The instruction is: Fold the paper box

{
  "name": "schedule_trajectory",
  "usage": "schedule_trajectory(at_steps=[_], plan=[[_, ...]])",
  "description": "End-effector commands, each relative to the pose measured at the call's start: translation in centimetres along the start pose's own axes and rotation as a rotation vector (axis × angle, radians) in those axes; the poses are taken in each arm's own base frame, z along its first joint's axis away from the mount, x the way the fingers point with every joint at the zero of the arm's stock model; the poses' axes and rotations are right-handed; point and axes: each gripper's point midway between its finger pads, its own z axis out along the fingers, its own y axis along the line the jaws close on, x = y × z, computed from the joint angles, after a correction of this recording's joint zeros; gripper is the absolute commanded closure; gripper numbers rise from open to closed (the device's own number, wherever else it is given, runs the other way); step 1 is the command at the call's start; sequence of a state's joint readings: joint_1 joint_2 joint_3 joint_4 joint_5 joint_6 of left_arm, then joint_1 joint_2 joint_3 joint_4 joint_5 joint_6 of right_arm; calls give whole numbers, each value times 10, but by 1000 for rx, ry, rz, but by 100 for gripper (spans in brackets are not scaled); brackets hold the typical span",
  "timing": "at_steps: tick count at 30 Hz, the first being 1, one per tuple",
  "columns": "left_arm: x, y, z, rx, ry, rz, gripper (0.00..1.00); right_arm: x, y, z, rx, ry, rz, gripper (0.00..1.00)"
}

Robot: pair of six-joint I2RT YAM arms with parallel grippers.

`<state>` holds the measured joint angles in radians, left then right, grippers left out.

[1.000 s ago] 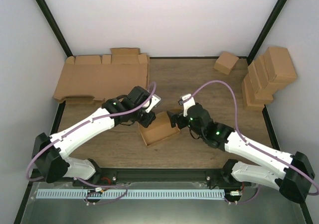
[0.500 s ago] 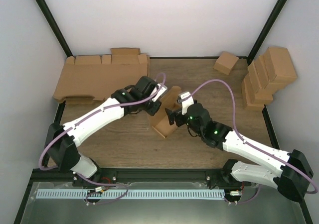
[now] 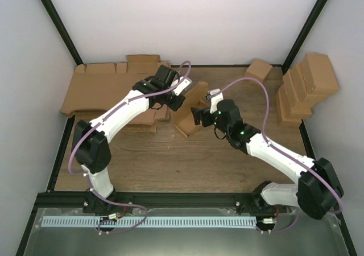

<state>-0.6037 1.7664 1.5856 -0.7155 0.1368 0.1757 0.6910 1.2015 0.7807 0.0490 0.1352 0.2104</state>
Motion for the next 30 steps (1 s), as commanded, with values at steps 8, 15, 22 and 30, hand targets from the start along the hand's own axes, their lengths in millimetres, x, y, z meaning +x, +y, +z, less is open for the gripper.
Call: schedule_trajectory(at_steps=[8, 15, 22, 30], plan=[[-32, 45, 18, 66, -72, -71, 96, -83, 27, 26, -191, -210, -105, 0], [-32, 61, 12, 40, -64, -104, 96, -107, 62, 64, -278, -239, -358, 0], [-31, 85, -6, -47, -81, -213, 96, -118, 93, 92, -361, -235, -465, 0], [-11, 124, -38, -66, -141, -422, 96, -119, 107, 124, -421, -182, -503, 0]])
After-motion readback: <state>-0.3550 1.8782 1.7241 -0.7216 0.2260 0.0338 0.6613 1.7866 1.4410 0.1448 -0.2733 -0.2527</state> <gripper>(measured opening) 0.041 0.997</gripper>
